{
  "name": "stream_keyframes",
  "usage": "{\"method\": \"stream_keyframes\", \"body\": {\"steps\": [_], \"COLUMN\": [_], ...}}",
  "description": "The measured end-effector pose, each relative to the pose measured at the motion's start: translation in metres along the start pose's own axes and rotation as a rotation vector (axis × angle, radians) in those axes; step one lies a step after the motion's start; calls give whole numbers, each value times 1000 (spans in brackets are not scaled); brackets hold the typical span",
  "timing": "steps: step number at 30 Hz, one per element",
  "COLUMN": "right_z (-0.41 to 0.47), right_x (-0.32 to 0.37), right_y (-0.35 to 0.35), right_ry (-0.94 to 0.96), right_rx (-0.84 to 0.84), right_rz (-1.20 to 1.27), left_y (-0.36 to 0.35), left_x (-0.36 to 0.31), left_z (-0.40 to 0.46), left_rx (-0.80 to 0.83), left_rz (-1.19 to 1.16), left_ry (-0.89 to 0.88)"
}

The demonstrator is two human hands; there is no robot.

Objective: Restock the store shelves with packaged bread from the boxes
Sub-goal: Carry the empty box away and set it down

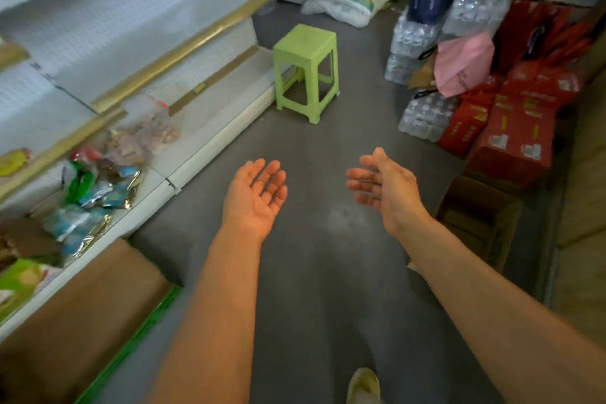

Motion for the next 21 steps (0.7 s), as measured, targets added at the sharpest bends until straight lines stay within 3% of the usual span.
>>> {"method": "stream_keyframes", "body": {"steps": [7,21], "right_z": [-101,-326], "right_x": [-20,-155], "right_y": [-143,-418], "right_ry": [68,36], "right_rx": [223,541], "right_rz": [-111,-343], "left_y": [139,475], "left_x": [-107,-266], "left_z": [-86,-267], "left_rx": [-98,-376], "left_rz": [-86,-187], "left_ry": [-134,-296]}}
Point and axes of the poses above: each hand's wrist, its own z-axis towards the middle knuckle, its own y-axis out of the back of the hand, x = y × z, the point moved 1 cm from there along z, towards the middle knuckle, and after that the axes turned 9 degrees about -z, right-handed, at the moved point
